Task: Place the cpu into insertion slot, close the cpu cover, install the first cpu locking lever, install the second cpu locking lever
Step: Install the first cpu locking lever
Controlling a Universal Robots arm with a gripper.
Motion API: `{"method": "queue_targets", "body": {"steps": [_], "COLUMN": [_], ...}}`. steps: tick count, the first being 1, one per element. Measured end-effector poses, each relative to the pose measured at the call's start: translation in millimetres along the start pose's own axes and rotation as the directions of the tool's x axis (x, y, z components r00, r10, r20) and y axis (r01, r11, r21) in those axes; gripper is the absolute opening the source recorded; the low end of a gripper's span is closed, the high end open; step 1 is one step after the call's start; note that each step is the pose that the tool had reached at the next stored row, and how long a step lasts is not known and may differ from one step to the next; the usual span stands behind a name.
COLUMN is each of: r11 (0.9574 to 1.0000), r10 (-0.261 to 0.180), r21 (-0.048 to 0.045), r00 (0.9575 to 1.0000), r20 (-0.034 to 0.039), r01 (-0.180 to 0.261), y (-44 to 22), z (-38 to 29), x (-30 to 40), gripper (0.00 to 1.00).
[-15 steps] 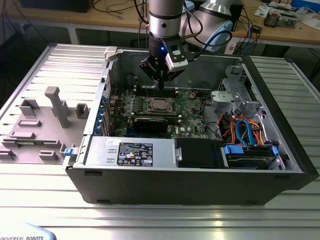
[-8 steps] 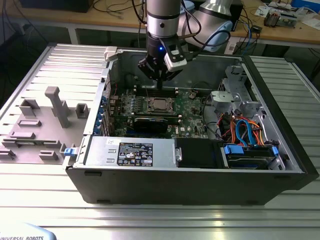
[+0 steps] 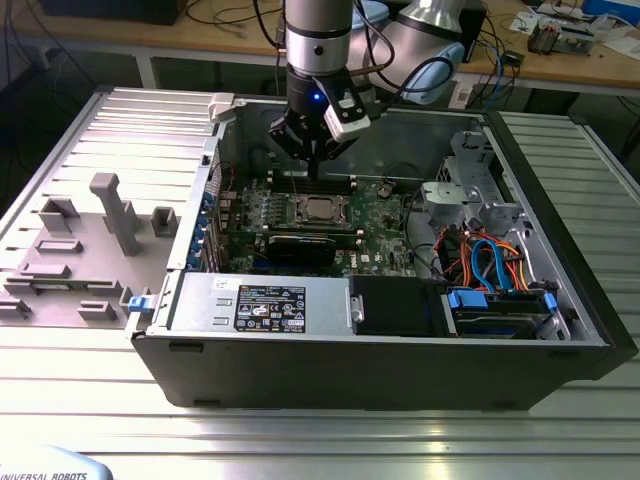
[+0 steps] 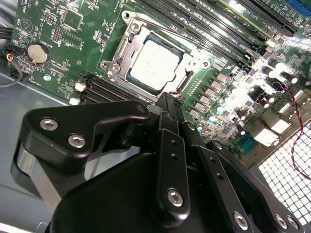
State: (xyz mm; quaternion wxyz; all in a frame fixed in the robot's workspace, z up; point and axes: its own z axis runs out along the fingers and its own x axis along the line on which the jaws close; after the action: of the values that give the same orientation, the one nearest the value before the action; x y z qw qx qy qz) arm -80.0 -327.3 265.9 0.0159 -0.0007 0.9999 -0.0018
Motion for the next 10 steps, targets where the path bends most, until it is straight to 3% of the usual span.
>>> {"method": "queue_targets", "body": {"steps": [10], "r11": [1.0000], "r10": [0.000], "r21": [-0.0001], "r00": [1.0000], "r20": [0.0001], "r01": [0.000], "y": [0.0], "z": [-0.1], "x": [3.2], "gripper": [0.11]}}
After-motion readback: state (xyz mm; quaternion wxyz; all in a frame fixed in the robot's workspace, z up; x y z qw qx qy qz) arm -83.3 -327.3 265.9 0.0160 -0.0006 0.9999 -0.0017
